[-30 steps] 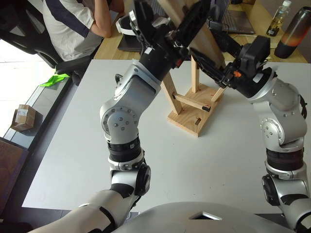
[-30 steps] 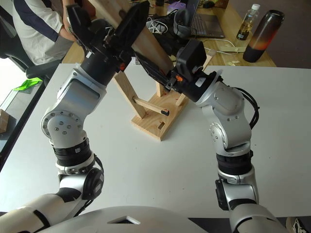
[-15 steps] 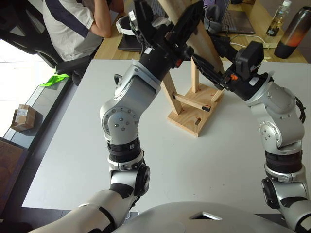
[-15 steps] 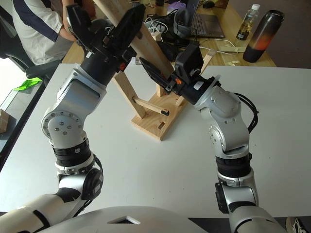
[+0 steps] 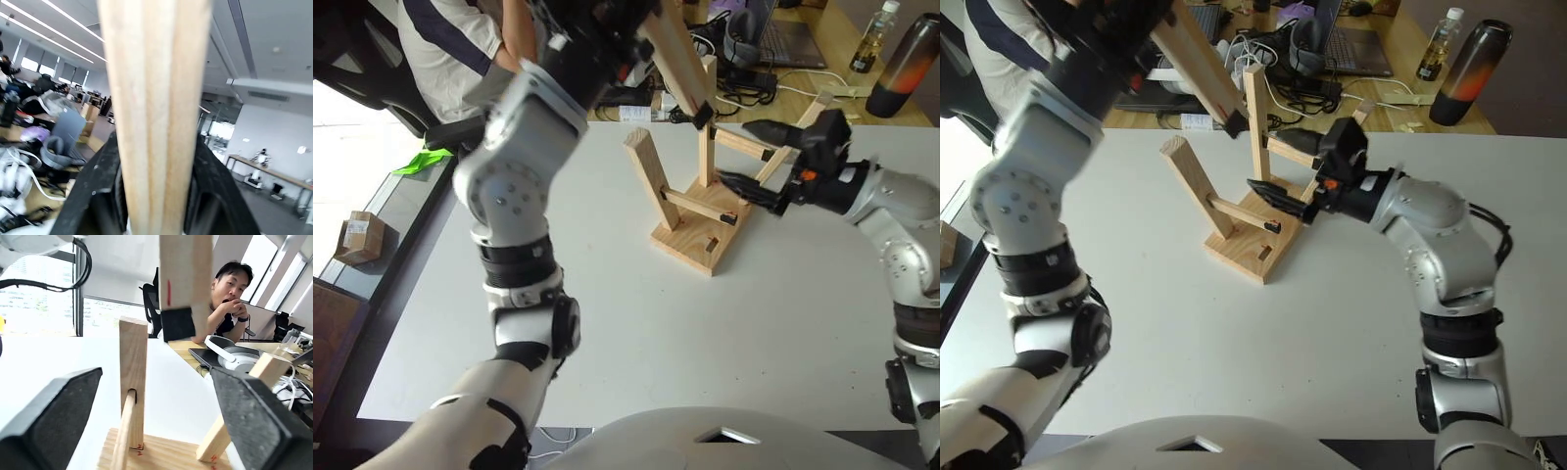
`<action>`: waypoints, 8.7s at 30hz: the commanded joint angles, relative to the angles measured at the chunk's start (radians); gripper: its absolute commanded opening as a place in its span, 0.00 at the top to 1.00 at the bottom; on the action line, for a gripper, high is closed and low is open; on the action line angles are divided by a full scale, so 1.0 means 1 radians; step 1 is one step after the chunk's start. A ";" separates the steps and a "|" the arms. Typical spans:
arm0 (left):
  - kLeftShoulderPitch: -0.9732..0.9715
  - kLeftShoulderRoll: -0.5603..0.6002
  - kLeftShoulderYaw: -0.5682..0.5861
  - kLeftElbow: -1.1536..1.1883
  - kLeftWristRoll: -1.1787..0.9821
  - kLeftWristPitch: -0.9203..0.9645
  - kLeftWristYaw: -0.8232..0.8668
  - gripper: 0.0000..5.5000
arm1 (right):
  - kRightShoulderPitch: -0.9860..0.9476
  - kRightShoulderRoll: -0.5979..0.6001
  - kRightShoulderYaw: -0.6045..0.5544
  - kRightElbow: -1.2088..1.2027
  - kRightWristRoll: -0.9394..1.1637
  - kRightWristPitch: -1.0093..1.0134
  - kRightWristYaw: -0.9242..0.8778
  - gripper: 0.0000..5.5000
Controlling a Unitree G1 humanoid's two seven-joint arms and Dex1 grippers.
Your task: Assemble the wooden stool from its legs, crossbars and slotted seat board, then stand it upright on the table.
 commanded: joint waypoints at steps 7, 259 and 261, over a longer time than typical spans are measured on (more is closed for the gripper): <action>-0.251 0.326 -0.404 0.175 0.254 0.002 -0.819 0.81 | -0.487 0.002 -0.146 0.131 0.477 0.364 -0.024 0.02; 0.467 -0.375 -0.435 -0.046 0.544 -0.003 -0.049 0.06 | -0.324 0.227 -0.086 0.751 -0.231 -0.049 0.040 0.38; 0.471 -0.374 -0.437 -0.045 0.545 -0.007 -0.047 0.06 | -0.383 0.244 -0.145 0.710 -0.211 -0.096 -0.059 0.38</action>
